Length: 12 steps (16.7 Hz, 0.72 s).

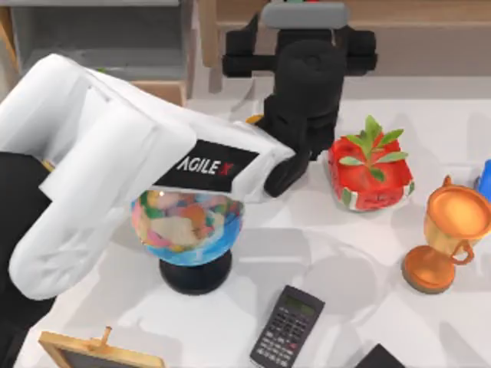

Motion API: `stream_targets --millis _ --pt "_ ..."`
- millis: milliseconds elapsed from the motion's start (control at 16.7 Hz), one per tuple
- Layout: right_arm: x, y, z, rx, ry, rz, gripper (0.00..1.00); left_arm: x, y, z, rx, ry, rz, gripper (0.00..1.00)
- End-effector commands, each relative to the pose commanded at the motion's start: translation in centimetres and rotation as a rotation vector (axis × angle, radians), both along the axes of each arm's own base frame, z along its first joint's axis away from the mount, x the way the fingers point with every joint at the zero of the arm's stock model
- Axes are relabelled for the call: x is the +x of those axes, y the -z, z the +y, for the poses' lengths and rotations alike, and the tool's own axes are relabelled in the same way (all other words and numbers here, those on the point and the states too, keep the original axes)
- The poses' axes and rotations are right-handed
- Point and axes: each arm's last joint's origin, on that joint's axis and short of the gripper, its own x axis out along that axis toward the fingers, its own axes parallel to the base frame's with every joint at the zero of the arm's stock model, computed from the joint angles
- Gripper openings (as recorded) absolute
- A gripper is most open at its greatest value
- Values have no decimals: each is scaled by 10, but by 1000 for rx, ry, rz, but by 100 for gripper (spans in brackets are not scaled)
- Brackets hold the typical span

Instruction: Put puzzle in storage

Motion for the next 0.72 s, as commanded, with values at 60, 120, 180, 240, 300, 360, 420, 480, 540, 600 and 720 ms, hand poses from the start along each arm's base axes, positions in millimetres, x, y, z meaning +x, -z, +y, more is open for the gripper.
stream_targets --millis 60,120,180,240,300,360,420,480,540,600,720 --pt "0 0 0 0 0 0 100 0 0 0 -1 0 0 100" --pt "0 0 0 0 0 0 100 0 -2 -2 -2 1 -2 100" --pt "0 0 0 0 0 0 100 1 -5 -4 -4 2 -3 100" --pt "0 0 0 0 0 0 100 2 -9 -6 -5 3 -5 100" --pt "0 0 0 0 0 0 100 5 -12 -8 -5 4 -6 100" --pt "0 0 0 0 0 0 100 9 -14 -9 -5 4 -7 100" --pt "0 0 0 0 0 0 100 15 -16 -10 -5 4 -7 100" --pt "0 0 0 0 0 0 100 22 -16 -10 -4 3 -7 100" --pt "0 0 0 0 0 0 100 30 -15 -10 -4 2 -7 100" --pt "0 0 0 0 0 0 100 38 -13 -9 -5 2 -8 100" --pt "0 0 0 0 0 0 100 52 -7 -6 -5 1 -7 100"
